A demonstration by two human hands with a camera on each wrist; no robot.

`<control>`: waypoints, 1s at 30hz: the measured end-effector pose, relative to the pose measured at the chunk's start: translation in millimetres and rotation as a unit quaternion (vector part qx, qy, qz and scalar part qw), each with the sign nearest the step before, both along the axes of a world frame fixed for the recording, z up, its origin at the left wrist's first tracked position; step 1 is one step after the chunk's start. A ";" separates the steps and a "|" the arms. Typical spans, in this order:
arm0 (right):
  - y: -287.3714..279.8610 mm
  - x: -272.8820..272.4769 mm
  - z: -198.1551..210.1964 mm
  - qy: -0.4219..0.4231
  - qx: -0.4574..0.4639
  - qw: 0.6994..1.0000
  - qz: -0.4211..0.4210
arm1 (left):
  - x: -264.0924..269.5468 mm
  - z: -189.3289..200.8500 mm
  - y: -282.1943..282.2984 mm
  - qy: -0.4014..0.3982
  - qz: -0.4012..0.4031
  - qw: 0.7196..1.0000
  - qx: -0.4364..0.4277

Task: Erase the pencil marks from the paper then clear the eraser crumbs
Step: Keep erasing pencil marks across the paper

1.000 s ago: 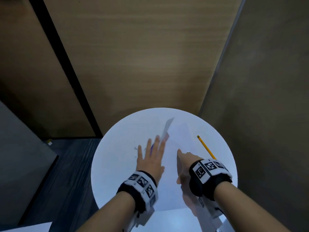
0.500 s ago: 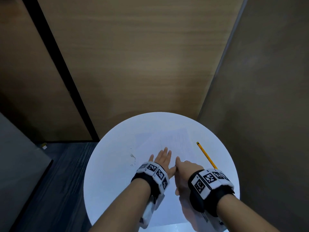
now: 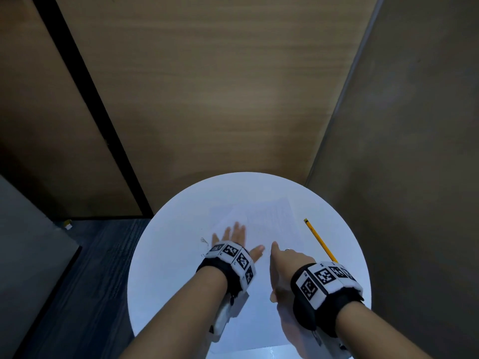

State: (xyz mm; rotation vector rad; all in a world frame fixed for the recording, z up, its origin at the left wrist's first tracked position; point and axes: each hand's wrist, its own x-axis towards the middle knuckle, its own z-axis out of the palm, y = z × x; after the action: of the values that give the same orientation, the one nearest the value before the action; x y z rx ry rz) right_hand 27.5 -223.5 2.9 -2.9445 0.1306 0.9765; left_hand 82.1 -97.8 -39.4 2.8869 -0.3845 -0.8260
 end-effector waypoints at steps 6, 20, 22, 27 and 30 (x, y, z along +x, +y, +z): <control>3.5 -0.2 3.4 0.003 -0.015 1.000 0.001 | 11.8 5.9 -2.3 -0.038 -0.001 0.999 -0.005; 16.1 6.8 14.9 -0.011 -0.058 0.998 0.035 | 6.7 5.4 22.3 0.008 0.056 0.995 0.078; 17.8 5.9 19.8 -0.005 -0.054 0.998 0.044 | 7.1 10.6 21.2 -0.017 0.091 0.989 0.114; 19.9 4.9 23.9 -0.002 -0.050 0.998 0.039 | 7.1 -0.4 17.2 -0.009 -0.034 0.999 -0.019; 19.2 4.3 25.3 -0.006 -0.040 0.999 0.036 | 16.1 -6.8 32.0 -0.015 0.051 0.997 0.058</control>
State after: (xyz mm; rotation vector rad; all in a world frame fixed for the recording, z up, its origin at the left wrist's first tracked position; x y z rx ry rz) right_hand 31.9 -204.3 28.2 -3.0477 0.0670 0.9854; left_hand 98.1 -65.7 -46.2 2.9992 -0.1966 -0.8163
